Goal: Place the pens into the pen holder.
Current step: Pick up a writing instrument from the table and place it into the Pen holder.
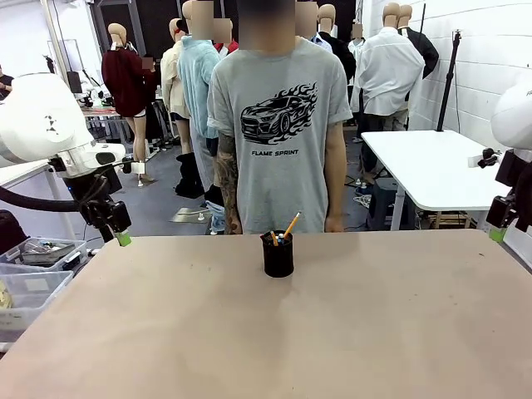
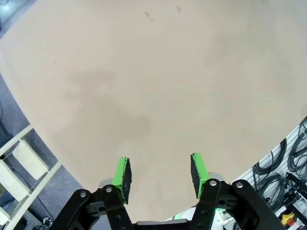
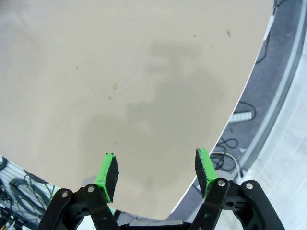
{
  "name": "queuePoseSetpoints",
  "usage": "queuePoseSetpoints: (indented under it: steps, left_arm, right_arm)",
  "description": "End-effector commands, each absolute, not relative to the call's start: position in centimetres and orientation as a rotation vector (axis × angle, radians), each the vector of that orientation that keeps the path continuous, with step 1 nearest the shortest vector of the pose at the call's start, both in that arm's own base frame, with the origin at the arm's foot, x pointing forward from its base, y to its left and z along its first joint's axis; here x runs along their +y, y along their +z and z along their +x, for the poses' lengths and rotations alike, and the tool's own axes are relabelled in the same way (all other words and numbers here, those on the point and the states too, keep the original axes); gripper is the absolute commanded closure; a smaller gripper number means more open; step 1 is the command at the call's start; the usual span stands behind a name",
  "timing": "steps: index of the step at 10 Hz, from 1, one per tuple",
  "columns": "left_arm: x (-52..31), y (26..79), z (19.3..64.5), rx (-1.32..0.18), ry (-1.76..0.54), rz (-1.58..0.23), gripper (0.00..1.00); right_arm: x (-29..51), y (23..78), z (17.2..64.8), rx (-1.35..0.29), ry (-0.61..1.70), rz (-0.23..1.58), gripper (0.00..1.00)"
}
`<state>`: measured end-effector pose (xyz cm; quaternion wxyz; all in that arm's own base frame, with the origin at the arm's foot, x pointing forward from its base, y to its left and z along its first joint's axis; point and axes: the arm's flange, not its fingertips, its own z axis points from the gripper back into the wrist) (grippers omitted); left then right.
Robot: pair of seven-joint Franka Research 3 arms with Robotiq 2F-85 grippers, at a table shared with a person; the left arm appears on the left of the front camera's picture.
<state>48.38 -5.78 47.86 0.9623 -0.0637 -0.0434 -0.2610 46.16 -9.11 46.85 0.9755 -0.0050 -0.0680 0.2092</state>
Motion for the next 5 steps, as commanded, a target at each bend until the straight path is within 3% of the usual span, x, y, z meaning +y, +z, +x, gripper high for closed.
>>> queuePoseSetpoints:
  steps: [1,5]
  left_arm:
    - [-5.8,47.52,49.49,-0.082,-0.545,-0.131,0.34]
    - [-5.8,47.52,49.49,-0.082,-0.545,-0.131,0.34]
  right_arm:
    - [-9.23,46.58,46.11,-0.142,0.439,-0.034,0.2]
    - [-9.23,46.58,46.11,-0.142,0.439,-0.034,0.2]
